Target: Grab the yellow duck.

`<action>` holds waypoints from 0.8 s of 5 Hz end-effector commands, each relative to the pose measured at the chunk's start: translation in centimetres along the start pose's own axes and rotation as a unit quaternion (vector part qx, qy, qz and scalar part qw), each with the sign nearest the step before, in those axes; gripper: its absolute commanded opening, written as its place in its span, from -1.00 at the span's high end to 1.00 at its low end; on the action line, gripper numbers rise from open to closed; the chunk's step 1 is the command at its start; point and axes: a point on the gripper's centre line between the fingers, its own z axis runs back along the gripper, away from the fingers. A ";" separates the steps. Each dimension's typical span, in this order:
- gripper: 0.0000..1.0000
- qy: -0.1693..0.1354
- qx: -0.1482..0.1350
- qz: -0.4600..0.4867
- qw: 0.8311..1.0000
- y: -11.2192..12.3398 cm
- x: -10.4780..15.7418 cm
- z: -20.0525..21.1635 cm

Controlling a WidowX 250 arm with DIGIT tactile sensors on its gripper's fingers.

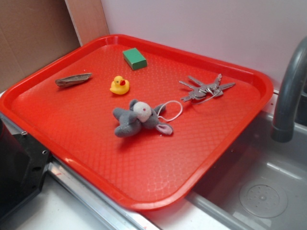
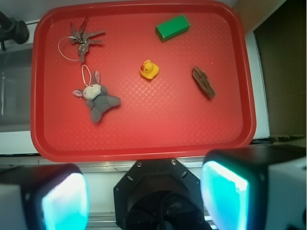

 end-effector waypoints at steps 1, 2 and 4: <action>-1.00 0.000 0.000 0.000 1.000 0.0 0.0 0.0; -1.00 0.010 0.014 0.031 0.999 0.5 5.0 -0.4; -1.00 0.018 0.057 0.017 0.998 1.2 12.8 -2.6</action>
